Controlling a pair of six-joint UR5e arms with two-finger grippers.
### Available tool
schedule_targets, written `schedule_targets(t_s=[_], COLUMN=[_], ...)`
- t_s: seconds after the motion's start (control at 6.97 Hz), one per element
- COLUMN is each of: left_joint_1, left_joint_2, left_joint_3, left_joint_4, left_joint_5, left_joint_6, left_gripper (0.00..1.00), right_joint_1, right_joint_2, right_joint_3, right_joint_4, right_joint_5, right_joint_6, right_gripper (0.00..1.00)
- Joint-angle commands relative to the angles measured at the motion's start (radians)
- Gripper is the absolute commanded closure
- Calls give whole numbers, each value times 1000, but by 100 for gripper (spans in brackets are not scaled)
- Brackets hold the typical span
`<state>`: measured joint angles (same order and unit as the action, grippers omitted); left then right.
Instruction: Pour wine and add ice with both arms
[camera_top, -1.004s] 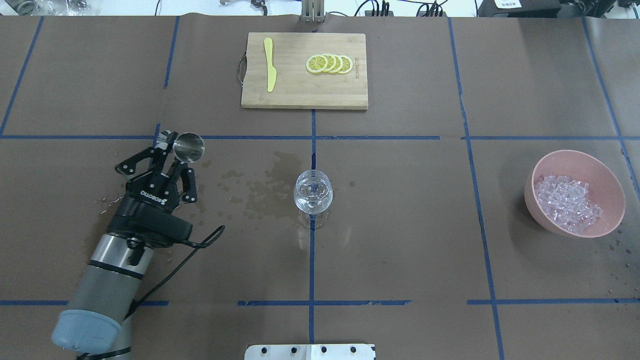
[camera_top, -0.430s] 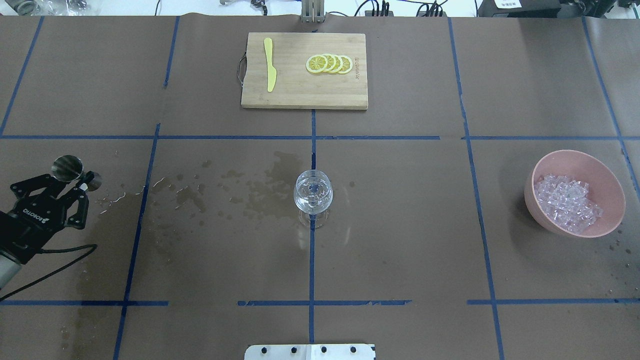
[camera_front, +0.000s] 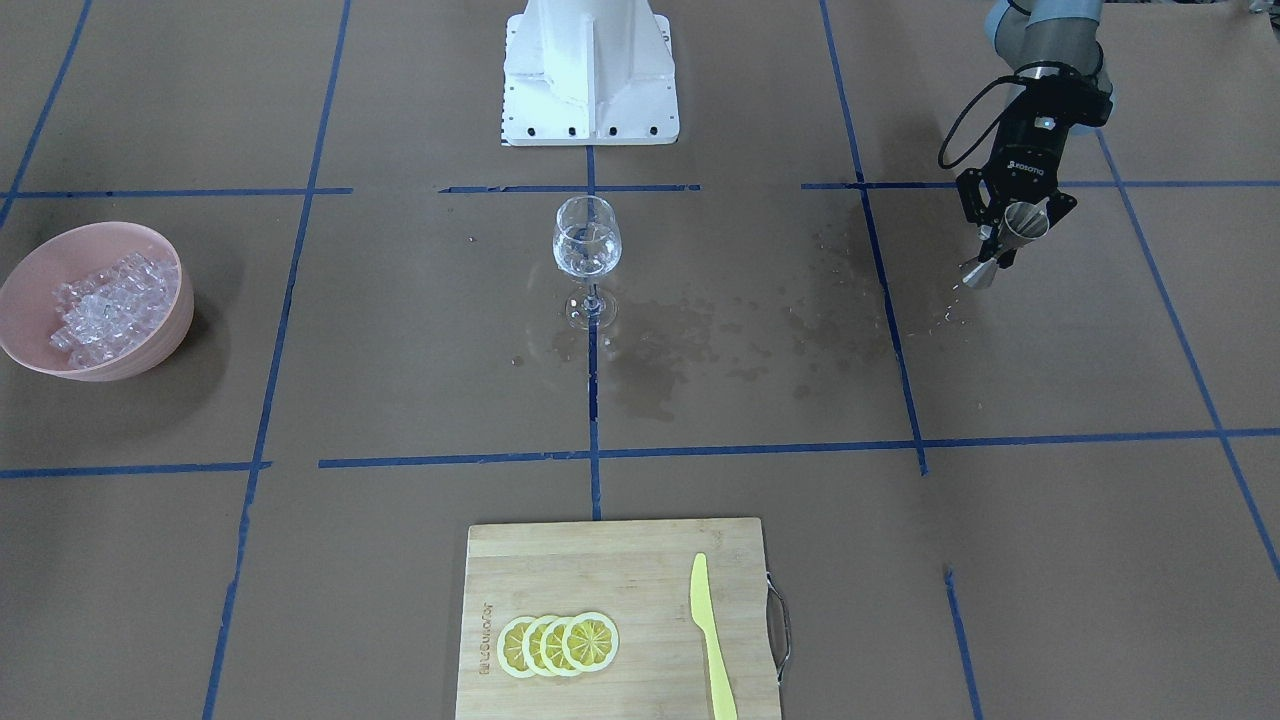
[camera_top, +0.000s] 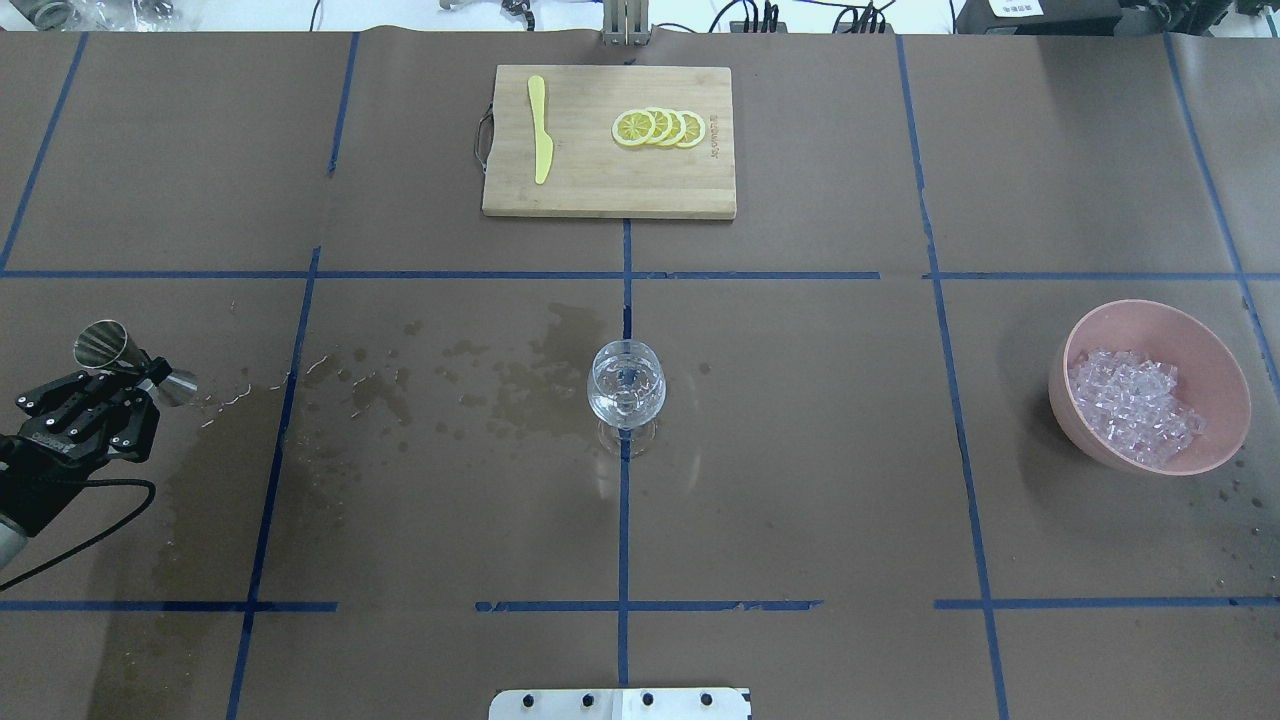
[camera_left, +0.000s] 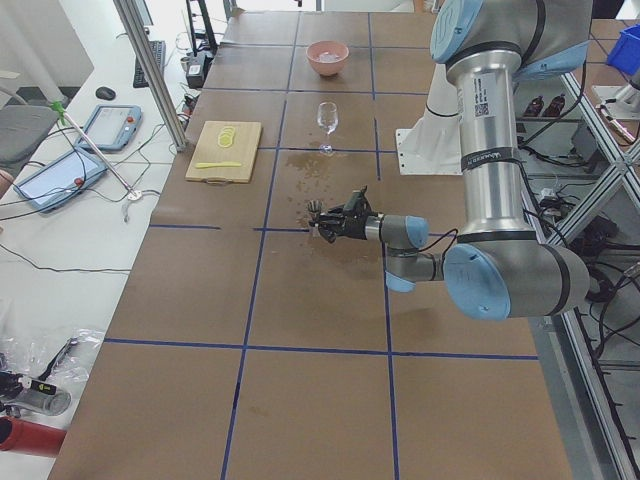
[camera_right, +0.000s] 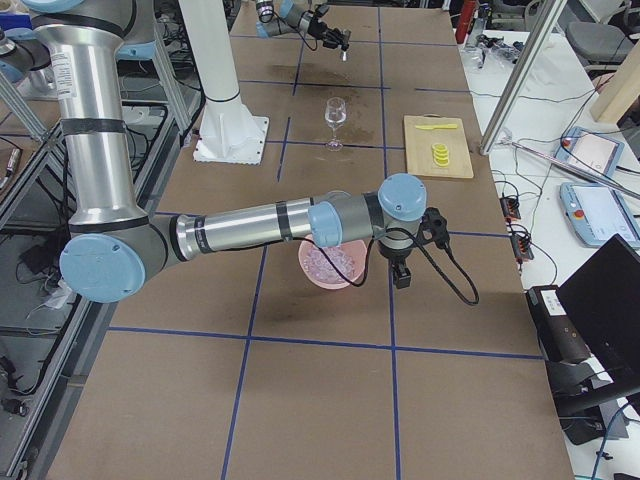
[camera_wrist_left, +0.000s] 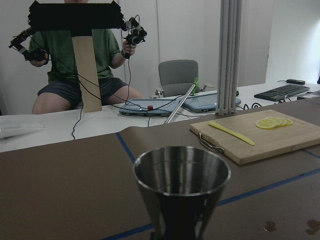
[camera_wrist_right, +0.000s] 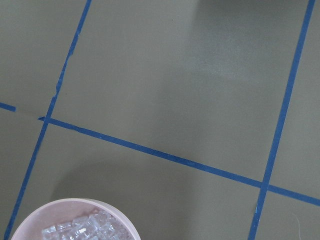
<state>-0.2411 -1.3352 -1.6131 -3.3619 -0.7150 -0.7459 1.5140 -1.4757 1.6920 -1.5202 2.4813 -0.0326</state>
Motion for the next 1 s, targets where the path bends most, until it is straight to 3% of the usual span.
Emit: schedule_targets(t_s=[0.0, 0.57, 0.86], left_joint_1=[6, 29, 36], left_joint_2=[-35, -45, -45], left_joint_3=[57, 88, 85], left_joint_4=[6, 32, 121], left_joint_5=[31, 29, 23], left_joint_6=[-47, -127, -130], left_gripper=[100, 100, 100], right_joint_1=[0, 0, 0], right_joint_2=[0, -2, -6], right_joint_3=[3, 3, 5], right_joint_4=[0, 0, -2], right_joint_5=[-1, -1, 1], right_joint_6=[0, 0, 0], right_gripper=[0, 0, 0])
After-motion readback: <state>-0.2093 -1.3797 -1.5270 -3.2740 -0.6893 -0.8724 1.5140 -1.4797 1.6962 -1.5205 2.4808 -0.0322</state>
